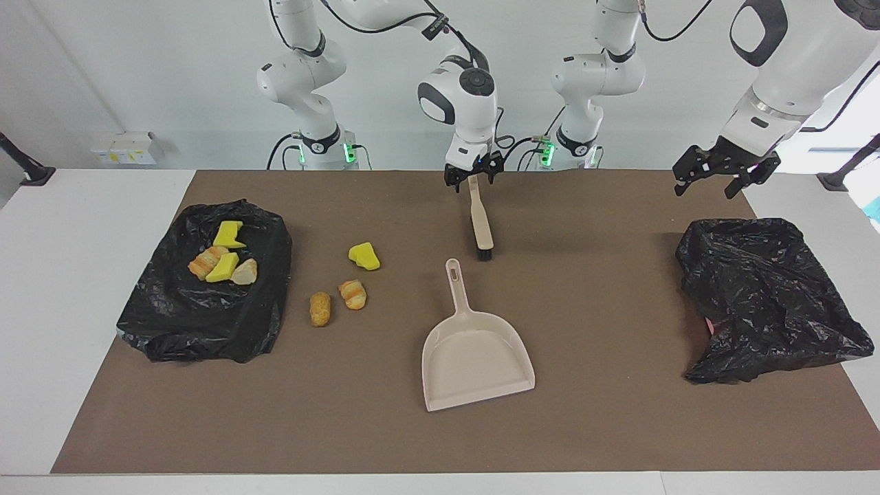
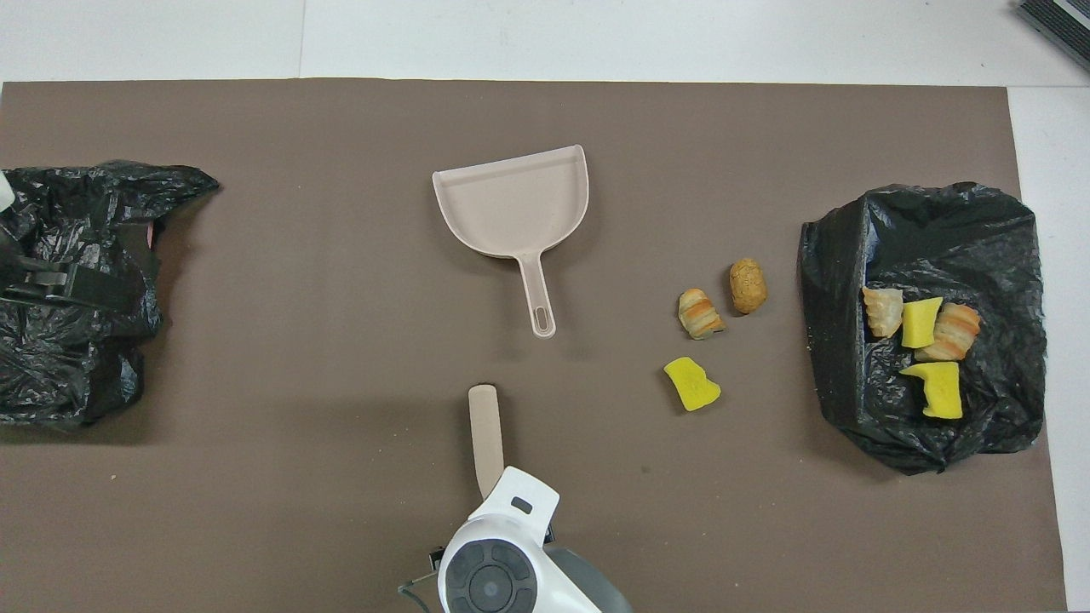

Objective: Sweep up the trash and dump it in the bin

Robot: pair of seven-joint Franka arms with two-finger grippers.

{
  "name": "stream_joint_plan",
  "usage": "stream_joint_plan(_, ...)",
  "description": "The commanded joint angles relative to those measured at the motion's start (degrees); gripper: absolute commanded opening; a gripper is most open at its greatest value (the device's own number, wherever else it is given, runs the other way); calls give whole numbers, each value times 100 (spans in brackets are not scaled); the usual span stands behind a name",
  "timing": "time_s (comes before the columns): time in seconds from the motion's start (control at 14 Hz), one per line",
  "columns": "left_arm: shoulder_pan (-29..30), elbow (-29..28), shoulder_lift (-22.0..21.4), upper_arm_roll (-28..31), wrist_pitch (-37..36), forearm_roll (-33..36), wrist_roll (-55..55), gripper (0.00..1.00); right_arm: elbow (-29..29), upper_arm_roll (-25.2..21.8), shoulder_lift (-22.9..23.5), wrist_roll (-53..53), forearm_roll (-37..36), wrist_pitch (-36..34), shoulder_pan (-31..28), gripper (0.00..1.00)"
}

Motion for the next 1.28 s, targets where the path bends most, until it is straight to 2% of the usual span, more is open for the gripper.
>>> stream_joint_plan(0.0, -136, 71, 28, 17, 37, 54, 27, 100, -170, -28, -106, 36, 110, 191, 15, 14)
stream_joint_plan(0.07, -188, 71, 37, 17, 37, 54, 27, 100, -170, -28, -97, 27, 110, 182, -3, 0)
stream_joint_plan(0.43, -434, 238, 388, -62, 106, 54, -34, 100, 31, -81, -53, 308, -22, -37, -55, 0)
stream_joint_plan(0.57, -680, 247, 573, -71, 378, 28, -61, 100, 189, -90, -289, 229, -118, -737, -265, 0)
stream_joint_plan(0.71, -908, 247, 757, -71, 738, -42, -305, 100, 243, -90, -832, 11, -153, -1511, -581, 0)
stream_joint_plan(0.85, -1189, 247, 959, -71, 949, -69, -630, 100, 234, -90, -1421, -393, -153, -2406, -1038, 0)
stream_joint_plan(1.0, -1479, 247, 1161, -71, 1231, -95, -877, 100, 208, -90, -1870, -1025, -145, -3128, -1748, 0)
stream_joint_plan(1.21, -1980, 265, 1531, -71, 1521, -192, -1649, 100, 199, -107, -2276, -2141, -136, -3658, -3101, 0)
